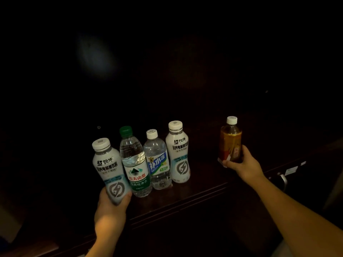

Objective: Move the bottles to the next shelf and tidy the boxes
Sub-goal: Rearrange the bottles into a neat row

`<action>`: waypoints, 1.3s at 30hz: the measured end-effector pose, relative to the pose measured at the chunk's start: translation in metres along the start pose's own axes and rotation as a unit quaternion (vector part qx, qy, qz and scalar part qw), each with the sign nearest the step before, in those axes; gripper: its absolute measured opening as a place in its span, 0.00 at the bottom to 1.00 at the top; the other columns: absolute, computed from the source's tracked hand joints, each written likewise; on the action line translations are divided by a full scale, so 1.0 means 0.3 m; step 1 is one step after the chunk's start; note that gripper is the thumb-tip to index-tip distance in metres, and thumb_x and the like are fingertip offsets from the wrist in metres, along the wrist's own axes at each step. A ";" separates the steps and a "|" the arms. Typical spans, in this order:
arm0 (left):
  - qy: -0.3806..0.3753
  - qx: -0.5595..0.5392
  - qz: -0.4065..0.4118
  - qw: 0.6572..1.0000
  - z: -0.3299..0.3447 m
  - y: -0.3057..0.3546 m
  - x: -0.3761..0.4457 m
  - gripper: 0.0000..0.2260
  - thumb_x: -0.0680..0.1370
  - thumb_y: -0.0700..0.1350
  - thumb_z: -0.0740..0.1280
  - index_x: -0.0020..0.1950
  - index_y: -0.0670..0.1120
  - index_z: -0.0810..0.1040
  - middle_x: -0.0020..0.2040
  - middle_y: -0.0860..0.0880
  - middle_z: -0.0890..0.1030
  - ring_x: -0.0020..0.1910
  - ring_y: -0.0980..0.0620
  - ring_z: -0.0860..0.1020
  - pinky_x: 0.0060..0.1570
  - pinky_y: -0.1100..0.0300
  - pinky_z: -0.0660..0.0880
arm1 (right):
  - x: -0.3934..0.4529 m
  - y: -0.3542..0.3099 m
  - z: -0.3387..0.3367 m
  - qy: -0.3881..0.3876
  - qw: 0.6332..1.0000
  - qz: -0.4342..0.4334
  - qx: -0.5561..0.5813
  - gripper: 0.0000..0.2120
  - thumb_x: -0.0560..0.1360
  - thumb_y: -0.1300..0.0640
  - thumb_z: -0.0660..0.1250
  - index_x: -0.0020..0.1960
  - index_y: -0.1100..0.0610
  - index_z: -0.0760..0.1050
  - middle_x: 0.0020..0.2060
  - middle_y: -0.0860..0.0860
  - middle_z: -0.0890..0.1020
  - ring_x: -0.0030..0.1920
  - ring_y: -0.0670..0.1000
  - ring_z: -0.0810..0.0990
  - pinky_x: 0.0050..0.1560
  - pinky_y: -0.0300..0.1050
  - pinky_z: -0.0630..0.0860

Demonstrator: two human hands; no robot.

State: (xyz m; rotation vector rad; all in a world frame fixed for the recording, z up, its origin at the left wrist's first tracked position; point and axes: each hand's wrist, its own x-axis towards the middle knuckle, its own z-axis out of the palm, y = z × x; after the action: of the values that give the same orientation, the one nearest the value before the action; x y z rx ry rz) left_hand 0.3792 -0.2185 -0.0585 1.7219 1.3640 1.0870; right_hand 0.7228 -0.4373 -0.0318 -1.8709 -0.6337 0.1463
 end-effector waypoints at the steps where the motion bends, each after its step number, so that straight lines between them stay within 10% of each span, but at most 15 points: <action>1: 0.000 -0.002 0.004 1.000 -0.002 0.001 -0.001 0.26 0.69 0.54 0.74 0.63 0.53 0.70 0.52 0.52 0.79 0.51 0.45 0.78 0.46 0.52 0.73 | 0.009 0.004 0.003 -0.019 1.000 -0.001 0.001 0.33 0.67 0.49 0.77 0.68 0.50 0.68 0.53 0.44 0.79 0.57 0.51 0.76 0.49 0.42 0.70; 28: -0.027 -0.015 -0.003 0.999 -0.036 0.054 -0.033 0.27 0.69 0.51 0.75 0.65 0.51 0.69 0.57 0.50 0.79 0.53 0.48 0.78 0.47 0.56 0.72 | -0.118 -0.133 0.270 -0.064 0.998 -0.009 -0.001 0.39 0.61 0.43 0.80 0.67 0.47 0.68 0.43 0.34 0.76 0.47 0.42 0.77 0.41 0.35 0.69; 35: -0.039 -0.009 -0.014 0.999 -0.136 0.089 -0.080 0.43 0.69 0.57 0.74 0.76 0.44 0.56 0.70 0.42 0.71 0.65 0.42 0.73 0.56 0.53 0.72 | -0.211 -0.200 0.242 -0.002 0.999 0.006 -0.039 0.41 0.65 0.40 0.76 0.72 0.52 0.64 0.63 0.53 0.78 0.62 0.57 0.77 0.50 0.46 0.71; 39: -0.061 -0.017 0.008 0.998 -0.251 0.127 -0.097 0.39 0.72 0.55 0.71 0.76 0.44 0.57 0.71 0.42 0.70 0.66 0.43 0.72 0.54 0.57 0.71 | -0.327 -0.338 0.239 0.038 0.997 -0.022 -0.062 0.31 0.70 0.43 0.73 0.68 0.53 0.69 0.56 0.52 0.80 0.49 0.51 0.77 0.44 0.45 0.70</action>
State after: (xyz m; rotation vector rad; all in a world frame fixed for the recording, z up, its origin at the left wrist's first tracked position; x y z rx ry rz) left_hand 0.3236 -0.2546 0.0014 1.7475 1.2518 0.9920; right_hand 0.5755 -0.3999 0.0121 -1.9701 -0.6445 0.0070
